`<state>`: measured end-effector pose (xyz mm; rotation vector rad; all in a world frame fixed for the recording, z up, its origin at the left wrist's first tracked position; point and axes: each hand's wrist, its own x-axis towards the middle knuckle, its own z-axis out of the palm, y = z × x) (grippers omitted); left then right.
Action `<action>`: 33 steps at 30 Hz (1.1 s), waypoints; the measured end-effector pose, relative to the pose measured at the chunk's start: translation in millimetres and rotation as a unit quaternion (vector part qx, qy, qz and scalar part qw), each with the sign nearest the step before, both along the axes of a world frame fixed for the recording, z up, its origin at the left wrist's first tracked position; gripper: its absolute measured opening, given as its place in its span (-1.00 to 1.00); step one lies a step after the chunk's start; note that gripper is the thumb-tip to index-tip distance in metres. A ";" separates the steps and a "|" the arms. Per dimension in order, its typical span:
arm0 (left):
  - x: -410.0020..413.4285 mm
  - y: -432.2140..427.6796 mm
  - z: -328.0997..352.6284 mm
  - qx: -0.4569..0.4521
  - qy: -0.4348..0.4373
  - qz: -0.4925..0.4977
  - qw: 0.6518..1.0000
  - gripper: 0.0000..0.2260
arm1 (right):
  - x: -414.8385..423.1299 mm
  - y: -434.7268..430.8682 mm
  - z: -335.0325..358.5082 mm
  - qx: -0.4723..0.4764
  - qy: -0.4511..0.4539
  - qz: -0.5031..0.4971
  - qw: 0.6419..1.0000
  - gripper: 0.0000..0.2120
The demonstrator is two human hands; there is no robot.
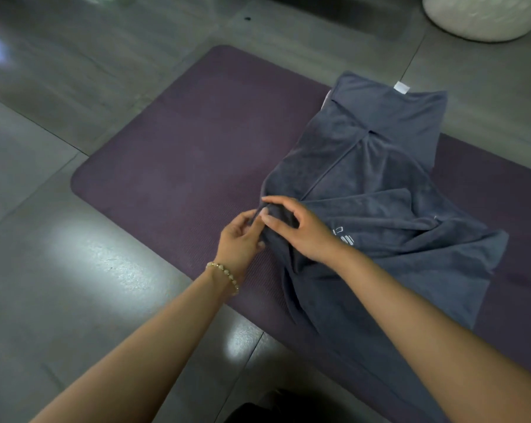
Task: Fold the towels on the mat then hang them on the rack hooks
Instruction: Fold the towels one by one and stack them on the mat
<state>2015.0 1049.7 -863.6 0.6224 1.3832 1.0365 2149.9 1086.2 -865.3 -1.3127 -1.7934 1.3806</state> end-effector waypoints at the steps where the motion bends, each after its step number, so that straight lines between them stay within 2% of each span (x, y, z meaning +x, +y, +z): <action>1: 6.8 2.5 4.1 -0.008 -0.044 0.002 0.999 -0.89 | 4.4 4.7 2.6 0.006 -0.008 0.000 1.000 -0.73; 3: 15.7 6.0 9.1 -0.010 -0.091 0.009 0.996 -0.89 | 17.1 13.8 7.5 0.014 -0.033 -0.019 0.999 -0.76; 6: 20.7 8.5 6.7 0.000 -0.039 0.001 0.999 -0.87 | 42.4 19.1 13.2 0.014 -0.105 -0.020 0.994 -0.68; 9: 25.5 9.2 5.1 -0.010 -0.034 0.013 0.999 -0.82 | 58.1 12.6 20.5 0.057 -0.177 0.013 0.982 -0.77; 10: 27.8 9.1 5.6 -0.016 -0.049 0.009 0.999 -0.79 | 60.4 9.2 24.9 0.057 -0.163 0.021 0.985 -0.83; 12: 33.1 8.2 7.4 -0.023 -0.082 -0.010 0.996 -0.75 | 63.6 3.2 33.5 0.028 -0.080 0.025 0.996 -0.92; 14: 37.3 8.3 9.4 -0.017 -0.070 -0.041 0.997 -0.74 | 67.9 -0.4 42.7 0.014 -0.018 0.025 0.999 -0.87; 16: 39.6 8.2 11.8 -0.005 -0.041 -0.082 0.996 -0.72 | 71.9 -0.2 48.0 0.016 0.004 0.032 0.999 -0.85; 20: 41.7 7.7 17.3 0.010 -0.042 -0.123 0.991 -0.68 | 72.0 7.7 51.9 0.029 -0.035 0.051 0.998 -0.86; 23: 41.8 6.1 19.6 0.013 -0.053 -0.133 0.990 -0.66 | 72.3 12.4 49.6 0.009 -0.037 0.045 0.998 -0.95; 28: 44.2 5.9 16.8 0.006 -0.038 -0.140 0.989 -0.60 | 65.9 13.7 46.7 -0.006 -0.041 0.057 0.997 -0.89; 31: 43.8 6.0 14.2 0.024 -0.030 -0.110 0.993 -0.71 | 68.9 15.0 42.3 -0.017 -0.021 0.036 0.999 -0.93; 33: 43.8 9.8 13.2 0.038 0.032 -0.068 0.996 -0.79 | 76.4 15.7 38.3 -0.037 -0.039 0.040 0.998 -0.87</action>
